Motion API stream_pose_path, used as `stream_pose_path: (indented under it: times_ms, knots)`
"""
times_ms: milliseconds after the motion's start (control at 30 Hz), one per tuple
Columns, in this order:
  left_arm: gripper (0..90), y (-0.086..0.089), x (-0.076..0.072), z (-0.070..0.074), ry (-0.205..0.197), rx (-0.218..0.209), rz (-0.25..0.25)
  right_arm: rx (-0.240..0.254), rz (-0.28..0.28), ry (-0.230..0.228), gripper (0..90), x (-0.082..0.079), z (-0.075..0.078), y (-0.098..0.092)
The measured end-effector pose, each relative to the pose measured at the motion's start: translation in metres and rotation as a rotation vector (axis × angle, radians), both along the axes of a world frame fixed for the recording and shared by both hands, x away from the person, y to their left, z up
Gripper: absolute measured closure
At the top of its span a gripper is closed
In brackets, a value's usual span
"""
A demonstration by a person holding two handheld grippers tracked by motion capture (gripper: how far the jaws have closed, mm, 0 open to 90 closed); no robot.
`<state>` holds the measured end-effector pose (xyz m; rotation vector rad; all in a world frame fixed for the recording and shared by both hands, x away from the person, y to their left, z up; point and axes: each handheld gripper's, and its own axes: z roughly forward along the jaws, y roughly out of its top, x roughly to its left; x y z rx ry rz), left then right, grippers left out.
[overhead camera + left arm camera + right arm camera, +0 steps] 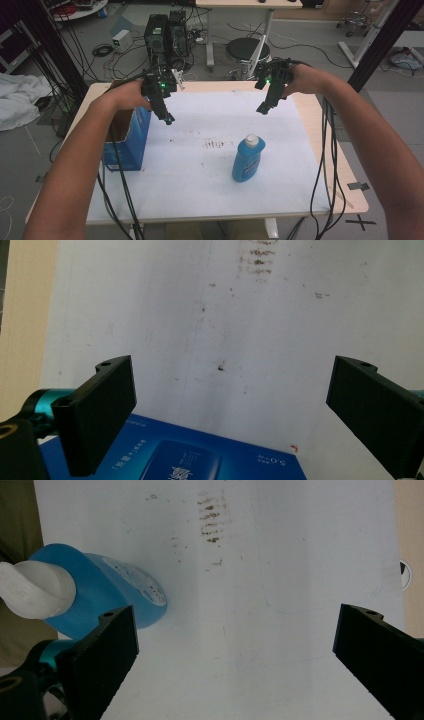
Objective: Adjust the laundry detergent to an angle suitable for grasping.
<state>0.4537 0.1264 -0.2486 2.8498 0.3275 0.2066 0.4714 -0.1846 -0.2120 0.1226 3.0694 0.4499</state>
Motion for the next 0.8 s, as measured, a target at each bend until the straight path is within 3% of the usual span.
stream_pose_path:
  times_ms: [800]
  knots:
    - [5.7, -0.0020, -0.0045, 0.0032, -0.009, 0.003, 0.008, 0.015, 0.003, -0.006, 3.3, -0.0039, 0.0043, -0.0010]
